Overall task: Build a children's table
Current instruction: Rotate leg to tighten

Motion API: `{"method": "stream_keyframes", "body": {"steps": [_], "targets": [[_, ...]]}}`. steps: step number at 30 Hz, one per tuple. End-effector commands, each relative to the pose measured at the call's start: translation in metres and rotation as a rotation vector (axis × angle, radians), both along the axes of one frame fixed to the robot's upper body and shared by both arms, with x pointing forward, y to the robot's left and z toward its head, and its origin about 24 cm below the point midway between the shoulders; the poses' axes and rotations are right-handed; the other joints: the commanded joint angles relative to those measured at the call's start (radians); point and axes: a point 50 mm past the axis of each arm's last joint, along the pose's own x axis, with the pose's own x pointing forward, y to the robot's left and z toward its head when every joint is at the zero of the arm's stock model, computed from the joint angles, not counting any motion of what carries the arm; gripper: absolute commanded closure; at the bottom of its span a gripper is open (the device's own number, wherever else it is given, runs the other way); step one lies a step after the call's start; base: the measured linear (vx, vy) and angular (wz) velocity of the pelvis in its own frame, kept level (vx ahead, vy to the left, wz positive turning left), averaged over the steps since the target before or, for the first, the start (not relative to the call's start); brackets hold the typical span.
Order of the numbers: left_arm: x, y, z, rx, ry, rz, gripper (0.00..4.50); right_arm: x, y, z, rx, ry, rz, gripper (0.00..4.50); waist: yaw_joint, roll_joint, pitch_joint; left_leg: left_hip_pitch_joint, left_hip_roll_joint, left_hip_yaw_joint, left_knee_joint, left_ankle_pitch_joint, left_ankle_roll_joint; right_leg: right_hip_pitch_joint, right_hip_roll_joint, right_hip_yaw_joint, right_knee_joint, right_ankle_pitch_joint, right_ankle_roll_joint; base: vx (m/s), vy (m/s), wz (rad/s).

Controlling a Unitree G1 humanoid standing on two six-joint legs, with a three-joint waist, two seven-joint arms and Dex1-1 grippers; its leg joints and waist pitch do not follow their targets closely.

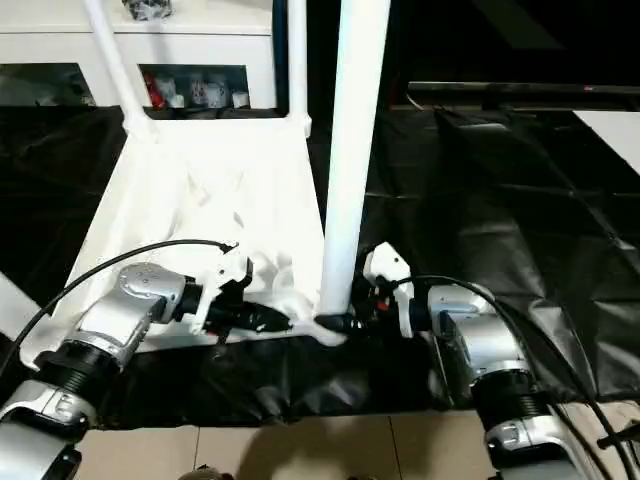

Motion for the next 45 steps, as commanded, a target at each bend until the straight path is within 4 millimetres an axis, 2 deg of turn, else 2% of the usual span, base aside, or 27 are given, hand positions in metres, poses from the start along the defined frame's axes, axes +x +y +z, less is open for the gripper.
{"method": "stream_keyframes", "body": {"steps": [1,2,4,6,7,9,11,13,14,16,18,19,21,22,23,24,25,26,27,29,32,34,36,38,40,43,45], "targets": [[0.013,-0.03,0.02,-0.078,-0.106,0.058,4.5,0.0,0.027,-0.019,-0.047,0.047,-0.048,1.98,-0.012,-0.006,-0.055,0.007,0.011,-0.007,-0.068,-0.345,-0.002,0.041,-0.043,0.023,-0.084,-0.516,-0.141,0.0,0.0,0.0],[0.017,-0.038,0.02,-0.072,-0.123,0.106,4.5,0.007,0.032,-0.024,-0.06,0.062,-0.153,1.99,-0.019,-0.007,-0.054,0.011,0.008,-0.009,-0.066,-0.352,-0.006,0.036,-0.044,0.021,-0.093,-0.566,-0.119,0.0,0.0,0.0],[0.021,-0.046,0.022,-0.077,-0.134,0.145,4.5,0.012,0.038,-0.027,-0.058,0.085,-0.236,1.99,-0.031,-0.007,-0.052,0.018,0.003,-0.01,-0.061,-0.377,-0.006,0.028,-0.043,0.015,-0.107,-0.638,-0.091,0.0,0.0,0.0],[0.022,-0.051,0.023,-0.081,-0.14,0.167,4.5,0.015,0.042,-0.027,-0.054,0.096,-0.276,1.99,-0.034,-0.007,-0.052,0.011,0.002,-0.012,-0.061,-0.375,0.004,0.03,-0.043,0.012,-0.111,-0.653,-0.075,0.0,0.0,0.0],[0.026,-0.064,0.025,-0.088,-0.155,0.234,4.5,0.022,0.051,-0.028,-0.063,0.123,-0.394,1.99,-0.037,-0.006,-0.052,0.011,0.003,-0.014,-0.063,-0.38,0.003,0.03,-0.042,0.01,-0.112,-0.653,-0.068,0.0,0.0,0.0],[0.026,-0.068,0.025,-0.089,-0.163,0.248,4.5,0.025,0.054,-0.029,-0.078,0.127,-0.434,1.99,-0.045,-0.002,-0.054,0.014,0.002,-0.018,-0.063,-0.397,-0.007,0.027,-0.039,0.005,-0.112,-0.643,-0.073,0.0,0.0,0.0],[0.026,-0.072,0.026,-0.093,-0.164,0.248,4.5,0.027,0.056,-0.029,-0.098,0.106,-0.444,1.99,-0.052,-0.002,-0.057,0.001,0.006,-0.019,-0.069,-0.387,0.007,0.038,-0.04,0.006,-0.107,-0.582,-0.086,0.0,0.0,0.0],[0.025,-0.075,0.026,-0.101,-0.178,0.241,4.5,0.027,0.063,-0.026,-0.057,0.095,-0.425,1.99,-0.053,-0.002,-0.06,0.001,0.008,-0.017,-0.07,-0.381,0.017,0.037,-0.04,0.01,-0.102,-0.531,-0.105,0.0,0.0,0.0],[0.025,-0.076,0.026,-0.105,-0.187,0.231,4.5,0.027,0.065,-0.024,-0.037,0.096,-0.417,1.99,-0.052,-0.006,-0.059,0.002,0.008,-0.014,-0.069,-0.381,0.024,0.035,-0.04,0.013,-0.102,-0.514,-0.118,0.0,0.0,0.0],[0.022,-0.078,0.026,-0.109,-0.195,0.202,4.5,0.028,0.066,-0.024,-0.022,0.102,-0.415,1.44,-0.051,-0.004,-0.06,0.001,0.008,-0.013,-0.069,-0.37,0.028,0.037,-0.04,0.016,-0.097,-0.488,-0.134,0.0,0.0,0.0],[0.02,-0.077,0.025,-0.107,-0.197,0.176,4.5,0.027,0.065,-0.023,-0.008,0.111,-0.406,1.31,-0.05,-0.003,-0.06,0.002,0.01,-0.012,-0.069,-0.362,0.03,0.037,-0.04,0.018,-0.094,-0.464,-0.147,0.0,0.0,0.0],[0.018,-0.075,0.023,-0.106,-0.193,0.152,4.5,0.027,0.06,-0.022,-0.014,0.092,-0.388,1.13,-0.049,-0.006,-0.06,0.001,0.009,-0.011,-0.069,-0.362,0.032,0.038,-0.04,0.018,-0.094,-0.46,-0.151,0.0,0.0,0.0],[0.014,-0.072,0.022,-0.115,-0.191,0.092,4.5,0.026,0.047,-0.018,-0.053,0.016,-0.34,1.03,-0.047,-0.006,-0.06,0.0,0.01,-0.01,-0.069,-0.353,0.036,0.04,-0.042,0.02,-0.093,-0.452,-0.151,0.0,0.0,0.0],[0.014,-0.072,0.022,-0.115,-0.192,0.09,4.5,0.026,0.047,-0.018,-0.055,0.013,-0.338,0.86,-0.043,-0.008,-0.062,0.002,0.012,-0.008,-0.068,-0.343,0.04,0.039,-0.042,0.022,-0.092,-0.434,-0.155,0.0,0.0,0.0],[0.013,-0.071,0.022,-0.115,-0.19,0.084,4.5,0.026,0.044,-0.017,-0.059,0.003,-0.328,0.86,-0.043,-0.007,-0.063,0.0,0.013,-0.008,-0.069,-0.325,0.042,0.042,-0.043,0.024,-0.086,-0.405,-0.169,0.0,0.0,0.0],[0.012,-0.067,0.022,-0.117,-0.197,0.058,4.5,0.02,0.033,-0.012,-0.027,-0.02,-0.26,0.86,-0.041,-0.008,-0.063,0.0,0.013,-0.007,-0.069,-0.317,0.046,0.044,-0.041,0.024,-0.087,-0.393,-0.17,0.0,0.0,0.0],[0.012,-0.066,0.022,-0.117,-0.198,0.053,4.5,0.019,0.03,-0.011,-0.019,-0.025,-0.243,0.86,-0.032,-0.008,-0.065,0.005,0.016,-0.004,-0.065,-0.302,0.06,0.043,-0.041,0.027,-0.083,-0.351,-0.179,0.0,0.0,0.0],[0.011,-0.063,0.021,-0.115,-0.193,0.044,4.5,0.014,0.022,-0.007,-0.001,-0.039,-0.199,0.86,-0.029,-0.009,-0.066,0.007,0.017,0.0,-0.063,-0.291,0.067,0.04,-0.04,0.03,-0.081,-0.32,-0.191,0.058,-0.005,0.11],[0.011,-0.06,0.02,-0.112,-0.191,0.035,4.5,0.009,0.014,-0.003,0.014,-0.053,-0.157,0.86,-0.024,-0.01,-0.068,0.003,0.018,0.001,-0.061,-0.258,0.079,0.048,-0.039,0.031,-0.071,-0.261,-0.21,0.058,-0.005,0.11],[0.009,-0.052,0.019,-0.113,-0.191,-0.012,4.5,-0.005,-0.007,0.006,0.031,-0.058,-0.063,0.86,0.0,-0.009,-0.074,0.003,0.022,0.007,-0.052,-0.186,0.115,0.052,-0.035,0.033,-0.051,-0.131,-0.246,0.033,-0.002,0.04],[0.004,-0.044,0.018,-0.114,-0.17,-0.091,4.5,-0.015,-0.031,0.014,0.017,-0.049,-0.024,0.86,0.022,-0.014,-0.079,-0.007,0.021,0.009,-0.042,-0.111,0.149,0.059,-0.039,0.034,-0.033,-0.033,-0.267,0.02,-0.001,0.02],[0.0,-0.037,0.017,-0.109,-0.154,-0.143,4.5,-0.02,-0.049,0.021,0.013,-0.047,-0.026,0.86,0.029,-0.014,-0.076,-0.01,0.021,0.01,-0.041,-0.112,0.158,0.055,-0.04,0.032,-0.036,-0.055,-0.265,0.0,0.0,0.0],[-0.001,-0.033,0.016,-0.107,-0.149,-0.158,4.5,-0.021,-0.058,0.025,0.021,-0.049,-0.049,0.86,0.03,-0.014,-0.072,-0.011,0.021,0.01,-0.044,-0.146,0.142,0.053,-0.041,0.031,-0.044,-0.134,-0.246,0.0,0.0,0.0],[-0.002,-0.028,0.016,-0.113,-0.137,-0.173,4.5,-0.021,-0.068,0.032,0.031,-0.061,-0.094,0.86,0.028,-0.013,-0.067,-0.006,0.022,0.01,-0.049,-0.205,0.099,0.048,-0.042,0.03,-0.057,-0.266,-0.212,0.0,0.0,0.0],[-0.004,-0.026,0.017,-0.121,-0.128,-0.183,4.5,-0.022,-0.074,0.038,0.04,-0.079,-0.135,0.86,0.027,-0.015,-0.066,-0.006,0.022,0.008,-0.052,-0.215,0.081,0.047,-0.043,0.03,-0.061,-0.316,-0.19,0.0,0.0,0.0],[-0.004,-0.024,0.018,-0.126,-0.134,-0.18,4.5,-0.021,-0.085,0.05,0.092,-0.107,-0.221,0.86,0.027,-0.017,-0.066,-0.007,0.022,0.008,-0.054,-0.205,0.075,0.046,-0.042,0.032,-0.062,-0.325,-0.172,0.0,0.0,0.0],[-0.003,-0.023,0.02,-0.136,-0.162,-0.163,4.5,-0.021,-0.087,0.053,0.109,-0.113,-0.266,0.86,0.028,-0.015,-0.069,-0.005,0.022,0.009,-0.052,-0.193,0.075,0.043,-0.04,0.033,-0.06,-0.307,-0.172,0.0,0.0,0.0]]}}
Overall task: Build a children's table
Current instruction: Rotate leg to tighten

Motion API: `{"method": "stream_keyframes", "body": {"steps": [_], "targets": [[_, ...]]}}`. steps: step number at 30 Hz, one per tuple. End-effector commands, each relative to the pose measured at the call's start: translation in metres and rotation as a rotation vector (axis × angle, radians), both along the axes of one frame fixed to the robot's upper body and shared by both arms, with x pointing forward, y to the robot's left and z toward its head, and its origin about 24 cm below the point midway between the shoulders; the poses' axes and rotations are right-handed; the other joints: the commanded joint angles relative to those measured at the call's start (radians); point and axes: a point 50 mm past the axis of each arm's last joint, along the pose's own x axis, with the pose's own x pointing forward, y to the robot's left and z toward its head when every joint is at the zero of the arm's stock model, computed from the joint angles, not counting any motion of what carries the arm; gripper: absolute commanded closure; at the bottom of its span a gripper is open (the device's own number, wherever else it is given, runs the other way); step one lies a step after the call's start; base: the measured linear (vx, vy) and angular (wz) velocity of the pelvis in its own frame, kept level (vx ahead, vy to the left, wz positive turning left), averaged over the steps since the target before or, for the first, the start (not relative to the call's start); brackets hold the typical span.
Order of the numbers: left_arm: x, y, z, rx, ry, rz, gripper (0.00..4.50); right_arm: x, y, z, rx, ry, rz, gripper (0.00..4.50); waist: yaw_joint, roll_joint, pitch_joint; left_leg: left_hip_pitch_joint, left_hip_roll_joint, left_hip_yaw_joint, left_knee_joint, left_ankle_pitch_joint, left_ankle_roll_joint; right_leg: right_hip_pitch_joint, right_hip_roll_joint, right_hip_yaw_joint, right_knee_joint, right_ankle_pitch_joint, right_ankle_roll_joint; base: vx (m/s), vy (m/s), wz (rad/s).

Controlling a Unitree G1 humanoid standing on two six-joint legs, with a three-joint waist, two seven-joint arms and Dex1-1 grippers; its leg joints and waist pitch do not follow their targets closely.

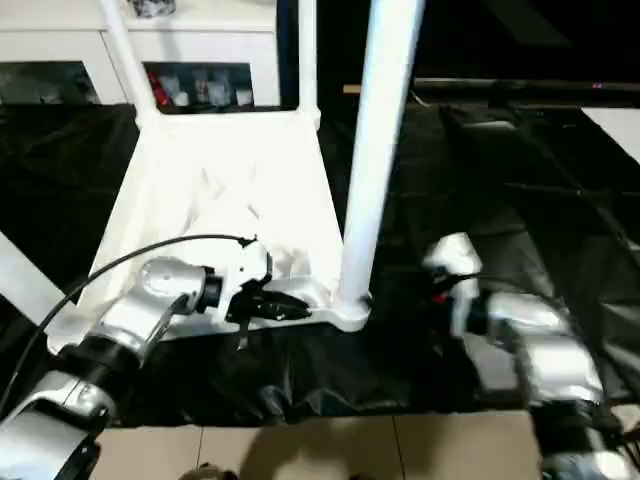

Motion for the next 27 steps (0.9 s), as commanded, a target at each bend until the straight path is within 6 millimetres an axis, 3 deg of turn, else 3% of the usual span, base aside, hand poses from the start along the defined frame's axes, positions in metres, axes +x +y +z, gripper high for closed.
{"method": "stream_keyframes", "body": {"steps": [1,3,4,5,8,9,14,17,19,20,21,22,27], "targets": [[0.003,-0.006,0.02,-0.121,-0.075,0.0,4.5,0.0,-0.003,0.01,0.023,-0.026,-0.054,0.86,0.0,-0.019,-0.069,0.008,0.02,-0.003,-0.056,-0.186,0.076,0.057,-0.039,0.029,-0.063,-0.29,-0.176,0.0,0.0,0.0],[0.003,-0.004,0.025,-0.168,-0.032,0.02,4.5,-0.001,-0.001,0.008,0.01,-0.015,-0.096,0.86,0.001,-0.017,-0.07,0.009,0.019,-0.002,-0.055,-0.175,0.076,0.056,-0.039,0.029,-0.061,-0.272,-0.181,0.0,0.0,0.0],[0.003,-0.003,0.03,-0.195,-0.043,0.032,4.07,0.0,-0.001,0.006,-0.015,-0.014,-0.136,0.8,0.001,-0.018,-0.07,0.007,0.018,-0.002,-0.055,-0.169,0.073,0.057,-0.039,0.029,-0.06,-0.267,-0.185,0.0,0.0,0.0],[0.003,-0.003,0.03,-0.195,-0.043,0.032,3.96,0.0,-0.001,0.006,-0.015,-0.014,-0.136,0.8,-0.001,-0.018,-0.072,0.007,0.018,-0.002,-0.054,-0.164,0.071,0.056,-0.04,0.029,-0.058,-0.257,-0.191,0.0,0.0,0.0],[0.004,-0.001,0.038,-0.247,-0.079,0.085,3.9,0.002,-0.001,0.001,-0.041,-0.001,-0.225,0.54,-0.002,-0.018,-0.071,0.007,0.017,-0.001,-0.054,-0.17,0.062,0.056,-0.038,0.027,-0.058,-0.241,-0.207,0.0,0.0,0.0],[0.006,0.004,0.044,-0.28,-0.126,0.178,3.76,0.006,-0.002,-0.001,-0.056,0.004,-0.336,0.48,-0.003,-0.017,-0.069,0.006,0.017,-0.002,-0.055,-0.177,0.061,0.056,-0.038,0.028,-0.058,-0.25,-0.203,0.0,0.0,0.0],[0.013,0.032,0.049,-0.218,-0.245,0.602,3.44,0.007,0.004,-0.001,-0.074,-0.027,-0.612,0.09,-0.026,-0.011,-0.065,0.007,0.014,-0.006,-0.062,-0.211,0.021,0.055,-0.031,0.026,-0.068,-0.336,-0.123,0.0,0.0,0.0],[0.01,0.042,0.05,-0.201,-0.221,0.786,3.14,0.002,0.012,0.001,-0.111,-0.066,-0.662,0.0,-0.031,-0.01,-0.065,0.007,0.014,-0.005,-0.061,-0.212,0.018,0.051,-0.028,0.028,-0.069,-0.33,-0.112,0.0,0.0,0.0],[0.006,0.046,0.052,-0.31,-0.15,0.877,3.09,-0.003,0.016,0.001,-0.12,-0.079,-0.693,0.0,-0.03,-0.01,-0.064,0.006,0.01,-0.005,-0.062,-0.219,0.022,0.05,-0.027,0.028,-0.073,-0.341,-0.113,0.0,0.0,0.0],[0.002,0.048,0.053,-0.358,-0.134,0.928,2.98,-0.006,0.019,0.001,-0.119,-0.082,-0.706,0.0,-0.027,-0.001,-0.063,0.008,0.01,-0.005,-0.062,-0.231,0.018,0.048,-0.028,0.028,-0.075,-0.348,-0.116,0.0,0.0,0.0],[-0.002,0.05,0.053,-0.372,-0.143,0.952,2.98,-0.009,0.021,0.002,-0.113,-0.083,-0.709,0.0,-0.03,-0.005,-0.061,0.007,0.013,-0.005,-0.063,-0.241,0.017,0.048,-0.027,0.029,-0.076,-0.345,-0.118,0.0,0.0,0.0],[-0.01,0.055,0.051,-0.376,-0.184,1.017,2.82,-0.014,0.027,0.003,-0.103,-0.086,-0.715,0.0,-0.03,-0.002,-0.061,0.005,0.015,-0.008,-0.066,-0.255,0.021,0.05,-0.026,0.027,-0.078,-0.346,-0.112,0.0,0.0,0.0],[-0.035,0.069,0.046,-0.358,-0.315,1.162,2.66,-0.034,0.037,0.002,-0.082,-0.101,-0.726,0.0,-0.034,-0.002,-0.06,0.004,0.011,-0.009,-0.069,-0.279,0.023,0.045,-0.021,0.026,-0.089,-0.384,-0.048,0.0,0.0,0.0]]}}
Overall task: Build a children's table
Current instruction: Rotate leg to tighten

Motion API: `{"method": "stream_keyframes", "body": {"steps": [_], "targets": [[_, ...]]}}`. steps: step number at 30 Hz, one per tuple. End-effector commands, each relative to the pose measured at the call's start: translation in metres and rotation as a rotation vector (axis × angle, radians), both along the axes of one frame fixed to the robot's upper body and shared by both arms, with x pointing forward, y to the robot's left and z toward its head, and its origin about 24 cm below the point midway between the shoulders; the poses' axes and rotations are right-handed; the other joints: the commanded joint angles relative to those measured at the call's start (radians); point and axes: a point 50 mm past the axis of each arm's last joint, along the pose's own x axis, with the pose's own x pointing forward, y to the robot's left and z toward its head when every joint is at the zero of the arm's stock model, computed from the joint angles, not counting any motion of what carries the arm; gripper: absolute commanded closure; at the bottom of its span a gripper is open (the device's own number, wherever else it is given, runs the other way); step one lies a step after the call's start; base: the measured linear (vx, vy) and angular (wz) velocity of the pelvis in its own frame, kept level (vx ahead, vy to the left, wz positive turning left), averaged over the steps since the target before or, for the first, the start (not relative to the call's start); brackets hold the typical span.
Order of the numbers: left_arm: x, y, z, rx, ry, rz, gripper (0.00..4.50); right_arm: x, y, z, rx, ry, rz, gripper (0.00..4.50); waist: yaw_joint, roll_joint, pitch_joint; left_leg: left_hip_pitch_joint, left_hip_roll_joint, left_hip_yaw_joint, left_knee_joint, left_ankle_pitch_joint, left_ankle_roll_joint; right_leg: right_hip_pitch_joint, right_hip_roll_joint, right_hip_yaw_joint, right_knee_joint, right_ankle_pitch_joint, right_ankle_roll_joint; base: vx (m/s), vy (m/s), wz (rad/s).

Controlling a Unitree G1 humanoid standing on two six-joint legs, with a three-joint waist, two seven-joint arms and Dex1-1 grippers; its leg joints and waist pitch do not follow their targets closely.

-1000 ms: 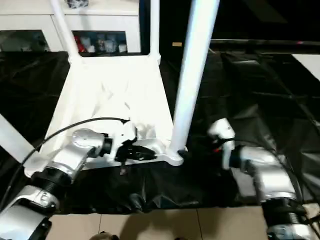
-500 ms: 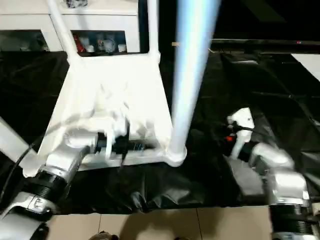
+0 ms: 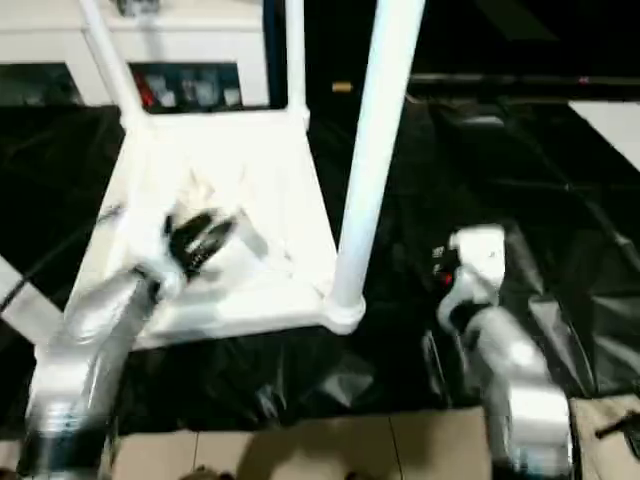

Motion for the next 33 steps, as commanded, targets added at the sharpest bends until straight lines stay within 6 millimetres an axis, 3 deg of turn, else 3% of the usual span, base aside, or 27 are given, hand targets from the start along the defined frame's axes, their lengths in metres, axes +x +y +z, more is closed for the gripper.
{"method": "stream_keyframes", "body": {"steps": [1,2,4,5,8,9,10,13,22,26,28,29,30,31,32,33], "targets": [[-0.007,0.006,0.008,0.037,-0.068,0.063,2.66,-0.005,0.004,0.005,-0.016,-0.04,-0.02,0.0,-0.007,-0.007,-0.058,0.005,0.011,-0.007,-0.065,-0.295,0.023,0.042,-0.022,0.027,-0.087,-0.407,-0.047,0.0,0.0,0.0],[-0.013,0.008,0.004,0.05,-0.043,0.08,2.66,-0.008,0.005,0.003,-0.02,-0.04,-0.043,0.0,-0.008,-0.015,-0.055,0.005,0.011,-0.007,-0.066,-0.312,0.021,0.039,-0.022,0.027,-0.091,-0.443,-0.031,0.0,0.0,0.0],[-0.023,0.013,0.001,0.041,-0.036,0.12,2.66,-0.013,0.007,-0.002,0.002,-0.015,-0.049,0.0,-0.01,-0.008,-0.053,0.006,0.009,-0.009,-0.067,-0.329,0.016,0.034,-0.022,0.026,-0.095,-0.483,-0.011,0.0,0.0,0.0],[-0.026,0.015,0.0,0.033,-0.037,0.14,2.66,-0.015,0.008,-0.003,0.017,-0.002,-0.042,0.0,-0.008,-0.016,-0.053,0.007,0.008,-0.01,-0.066,-0.337,0.016,0.033,-0.023,0.026,-0.096,-0.501,0.001,0.0,0.0,0.0],[-0.037,0.022,-0.001,0.004,-0.046,0.205,2.66,-0.021,0.014,-0.004,0.038,0.019,0.006,0.0,-0.012,-0.013,-0.05,0.006,0.007,-0.014,-0.067,-0.363,0.011,0.03,-0.021,0.025,-0.101,-0.519,0.016,0.0,0.0,0.0],[-0.044,0.022,-0.004,0.005,-0.039,0.208,2.66,-0.026,0.017,-0.004,0.042,0.021,0.062,0.0,-0.014,-0.021,-0.049,0.004,0.007,-0.013,-0.066,-0.365,0.013,0.029,-0.02,0.025,-0.103,-0.523,0.022,0.0,0.0,0.0],[-0.047,0.022,-0.005,0.006,-0.039,0.202,2.66,-0.028,0.018,-0.005,0.039,0.021,0.082,0.0,-0.012,-0.021,-0.05,0.0,0.008,-0.017,-0.068,-0.362,0.016,0.034,-0.023,0.025,-0.1,-0.52,0.028,0.0,0.0,0.0],[-0.055,0.019,-0.008,0.027,-0.033,0.156,2.66,-0.037,0.016,-0.007,0.052,0.026,0.135,0.0,-0.013,-0.021,-0.049,0.001,0.006,-0.016,-0.066,-0.372,0.019,0.027,-0.02,0.027,-0.105,-0.537,0.042,0.0,0.0,0.0],[-0.058,0.033,-0.027,0.054,0.008,0.161,2.66,-0.046,0.027,-0.01,0.034,0.046,0.279,0.0,-0.018,-0.01,-0.049,0.002,0.001,-0.027,-0.067,-0.409,0.011,0.03,-0.02,0.023,-0.111,-0.544,0.037,0.0,0.0,0.0],[-0.056,0.034,-0.025,0.07,-0.01,0.172,2.66,-0.044,0.03,-0.013,0.02,0.041,0.3,0.0,-0.021,-0.008,-0.051,0.001,0.008,-0.03,-0.071,-0.419,0.006,0.033,-0.023,0.024,-0.104,-0.514,0.012,0.0,0.0,0.0],[-0.058,0.033,-0.02,0.119,-0.04,0.182,2.66,-0.043,0.032,-0.014,0.011,0.039,0.327,0.0,-0.027,-0.011,-0.05,0.006,0.018,-0.039,-0.076,-0.432,-0.015,0.036,0.001,0.012,-0.1,-0.46,0.004,0.0,0.0,0.0],[-0.06,0.032,-0.018,0.127,-0.058,0.185,2.66,-0.043,0.034,-0.016,-0.007,0.046,0.354,0.0,-0.024,-0.018,-0.039,-0.047,0.01,-0.087,-0.103,-0.468,0.004,0.078,-0.008,-0.034,-0.066,-0.384,-0.031,-0.011,-0.023,0.18],[-0.06,0.032,-0.018,0.121,-0.06,0.187,2.66,-0.045,0.035,-0.017,-0.003,0.051,0.373,0.0,-0.026,0.013,-0.04,-0.041,0.027,-0.106,-0.124,-0.528,0.006,0.082,0.004,-0.045,-0.068,-0.368,-0.046,-0.011,-0.023,0.18],[-0.061,0.032,-0.018,0.11,-0.065,0.193,2.66,-0.046,0.036,-0.017,0.002,0.052,0.391,0.0,-0.045,0.029,-0.04,-0.018,0.081,-0.183,-0.147,-0.645,0.022,0.077,0.01,-0.052,-0.024,-0.262,-0.104,0.02,-0.065,0.48],[-0.062,0.033,-0.018,0.085,-0.066,0.201,2.66,-0.048,0.037,-0.018,0.006,0.053,0.409,0.0,-0.06,0.039,-0.039,0.003,0.106,-0.241,-0.16,-0.652,0.062,0.063,0.023,-0.049,0.031,-0.191,-0.188,0.049,-0.115,0.59],[-0.063,0.033,-0.018,0.069,-0.067,0.206,2.66,-0.049,0.037,-0.018,0.009,0.053,0.418,0.0,-0.069,0.038,-0.035,0.006,0.111,-0.267,-0.165,-0.627,0.09,0.058,0.027,-0.043,0.054,-0.192,-0.219,0.049,-0.115,0.59]]}}
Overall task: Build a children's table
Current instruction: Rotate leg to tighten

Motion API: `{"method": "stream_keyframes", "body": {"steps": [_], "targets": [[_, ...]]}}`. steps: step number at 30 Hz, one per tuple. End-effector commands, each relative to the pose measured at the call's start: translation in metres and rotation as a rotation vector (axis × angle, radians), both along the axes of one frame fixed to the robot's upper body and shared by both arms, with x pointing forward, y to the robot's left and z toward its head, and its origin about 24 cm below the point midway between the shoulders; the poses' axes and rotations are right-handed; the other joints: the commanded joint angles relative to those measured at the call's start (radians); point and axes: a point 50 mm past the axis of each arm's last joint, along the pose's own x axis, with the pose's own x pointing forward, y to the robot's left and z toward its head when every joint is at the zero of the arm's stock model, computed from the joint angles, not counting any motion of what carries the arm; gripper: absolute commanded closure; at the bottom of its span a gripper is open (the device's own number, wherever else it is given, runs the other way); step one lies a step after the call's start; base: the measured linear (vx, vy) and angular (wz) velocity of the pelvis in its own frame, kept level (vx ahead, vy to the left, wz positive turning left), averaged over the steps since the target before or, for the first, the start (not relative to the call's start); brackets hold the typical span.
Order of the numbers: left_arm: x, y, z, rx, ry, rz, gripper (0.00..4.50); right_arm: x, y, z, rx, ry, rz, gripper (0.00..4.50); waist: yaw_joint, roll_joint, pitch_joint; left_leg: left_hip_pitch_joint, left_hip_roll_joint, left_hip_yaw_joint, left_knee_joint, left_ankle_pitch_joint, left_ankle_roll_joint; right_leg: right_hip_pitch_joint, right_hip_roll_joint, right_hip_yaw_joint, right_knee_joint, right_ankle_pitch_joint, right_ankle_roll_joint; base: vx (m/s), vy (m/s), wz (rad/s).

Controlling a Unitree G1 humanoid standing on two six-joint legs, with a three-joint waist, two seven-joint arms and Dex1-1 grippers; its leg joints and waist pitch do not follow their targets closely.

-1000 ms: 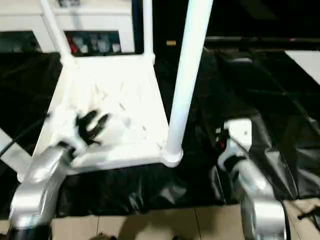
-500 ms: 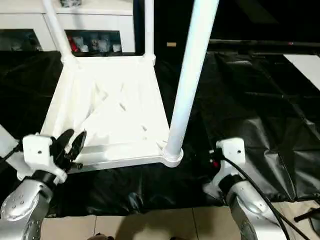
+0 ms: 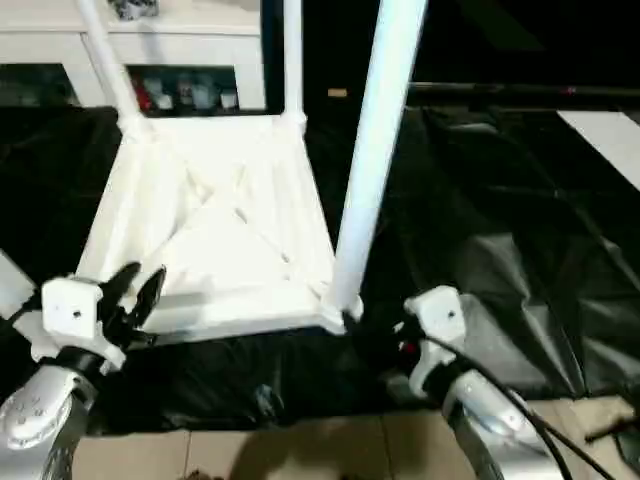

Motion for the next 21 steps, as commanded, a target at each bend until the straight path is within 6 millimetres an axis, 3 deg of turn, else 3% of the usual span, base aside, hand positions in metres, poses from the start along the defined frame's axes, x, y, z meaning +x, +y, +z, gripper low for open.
{"method": "stream_keyframes", "body": {"steps": [1,2,3,4,5,6,7,8,9,10,11,12,13,14,15,16,17,19,21], "targets": [[-0.004,0.0,0.001,-0.049,-0.016,0.018,2.66,-0.003,-0.002,0.002,0.01,-0.017,0.026,0.0,-0.019,0.023,-0.037,0.057,0.165,-0.077,-0.158,-0.55,0.149,-0.012,-0.016,0.042,0.037,-0.155,-0.189,0.043,-0.183,0.55],[-0.006,0.001,0.0,-0.073,-0.012,0.014,2.66,-0.005,-0.002,0.001,0.036,-0.002,0.027,0.0,0.004,0.014,-0.027,0.025,0.127,-0.009,-0.147,-0.523,0.177,0.005,-0.037,0.066,0.028,-0.141,-0.202,0.055,-0.245,0.44],[-0.007,0.001,0.0,-0.086,-0.009,0.011,2.66,-0.006,-0.002,0.001,0.052,0.007,0.028,0.0,0.012,-0.008,-0.03,0.018,0.062,0.037,-0.081,-0.489,0.179,-0.005,-0.053,0.097,-0.04,-0.173,-0.213,0.055,-0.245,0.44],[-0.008,0.002,0.001,-0.079,-0.014,0.01,2.66,-0.007,-0.002,0.0,0.051,0.011,0.032,0.0,0.063,-0.037,-0.025,0.042,-0.048,0.106,0.09,-0.264,0.118,-0.035,-0.131,0.123,-0.16,-0.665,-0.037,-0.019,-0.225,0.19],[-0.009,0.002,0.0,-0.081,-0.012,0.014,2.66,-0.008,-0.002,0.0,0.044,0.014,0.043,0.0,0.069,-0.047,-0.013,0.024,-0.033,0.103,0.12,-0.169,0.09,-0.039,-0.162,0.159,-0.191,-0.953,0.089,-0.002,-0.147,-0.09],[-0.009,0.002,0.0,-0.081,-0.012,0.014,2.66,-0.008,-0.002,0.0,0.044,0.014,0.043,0.0,0.097,-0.066,-0.036,-0.054,-0.019,0.073,0.123,-0.139,0.091,0.035,-0.189,0.215,-0.134,-1.045,0.244,-0.002,-0.147,-0.09],[-0.012,0.004,-0.003,-0.057,-0.02,0.032,2.66,-0.009,-0.002,0.0,0.029,0.0,0.078,0.0,0.115,-0.073,-0.047,-0.054,-0.028,0.052,0.116,-0.162,0.117,0.046,-0.192,0.236,-0.11,-0.87,0.242,0.042,-0.094,-0.02],[-0.012,0.004,-0.003,-0.056,-0.02,0.032,2.66,-0.009,-0.002,0.001,0.029,0.0,0.081,0.0,0.129,-0.058,-0.043,-0.033,-0.025,0.03,0.108,-0.167,0.152,0.04,-0.207,0.259,-0.114,-0.682,0.131,-0.017,-0.07,0.22],[-0.014,0.005,-0.004,-0.05,-0.023,0.034,2.66,-0.01,-0.002,0.001,0.031,-0.003,0.085,0.0,0.13,-0.051,-0.04,-0.025,-0.02,0.022,0.094,-0.153,0.162,0.041,-0.199,0.251,-0.111,-0.59,0.05,-0.017,-0.07,0.22],[-0.016,0.006,-0.007,-0.054,-0.021,0.038,2.66,-0.01,-0.002,0.001,0.033,-0.003,0.084,0.0,0.128,-0.03,-0.033,-0.012,-0.013,0.024,0.038,-0.107,0.174,0.043,-0.148,0.188,-0.105,-0.463,-0.07,0.0,0.0,0.0],[-0.018,0.009,-0.009,-0.068,-0.025,0.063,2.66,-0.01,-0.002,0.001,0.034,-0.004,0.084,0.0,0.122,-0.014,-0.03,0.02,0.011,0.034,-0.013,-0.117,0.194,0.014,-0.064,0.129,-0.093,-0.386,-0.086,0.0,0.0,0.0],[-0.02,0.011,-0.011,-0.079,-0.027,0.081,2.39,-0.01,-0.002,0.001,0.035,-0.004,0.084,0.0,0.113,-0.007,-0.035,0.038,0.039,0.027,-0.026,-0.167,0.197,0.007,-0.046,0.113,-0.085,-0.367,-0.077,0.0,0.0,0.0],[-0.022,0.015,-0.012,-0.087,-0.036,0.115,2.39,-0.01,-0.003,0.002,0.035,-0.004,0.083,0.0,0.107,0.012,-0.035,0.063,0.083,0.023,-0.045,-0.311,0.171,0.003,-0.052,0.113,-0.084,-0.339,-0.08,-0.018,0.018,0.22],[-0.024,0.017,-0.014,-0.098,-0.041,0.128,2.39,-0.01,-0.002,0.002,0.043,-0.004,0.082,0.0,0.099,0.011,-0.038,0.068,0.074,0.043,-0.046,-0.391,0.13,0.012,-0.071,0.115,-0.092,-0.341,-0.088,-0.016,0.033,0.2],[-0.025,0.019,-0.015,-0.104,-0.043,0.133,2.27,-0.01,-0.002,0.003,0.049,-0.003,0.082,0.0,0.095,0.009,-0.031,0.063,0.063,0.051,-0.049,-0.417,0.112,0.013,-0.077,0.114,-0.1,-0.377,-0.084,-0.016,0.033,0.2],[-0.026,0.021,-0.018,-0.099,-0.04,0.137,2.14,-0.011,-0.003,0.003,0.058,0.002,0.079,0.0,0.094,0.003,-0.025,0.059,0.048,0.062,-0.051,-0.437,0.085,0.016,-0.085,0.112,-0.112,-0.467,-0.054,0.0,0.0,0.0],[-0.03,0.024,-0.027,-0.09,-0.023,0.138,2.01,-0.012,-0.002,0.004,0.086,0.011,0.095,0.0,0.092,0.001,-0.018,0.062,0.037,0.063,-0.051,-0.451,0.076,0.014,-0.091,0.109,-0.128,-0.578,-0.008,0.0,0.0,0.0],[-0.032,0.025,-0.033,-0.094,-0.01,0.137,1.94,-0.014,-0.001,0.006,0.102,0.01,0.116,0.0,0.077,-0.001,-0.017,0.071,0.032,0.059,-0.053,-0.483,0.06,0.013,-0.092,0.098,-0.142,-0.682,0.047,0.0,0.0,0.0],[-0.036,0.02,-0.036,-0.112,-0.006,0.142,1.7,-0.016,0.001,0.009,0.113,0.007,0.151,0.0,0.07,0.002,-0.028,0.053,0.044,0.05,-0.066,-0.445,0.06,0.036,-0.096,0.096,-0.131,-0.579,0.046,0.0,0.0,0.0]]}}
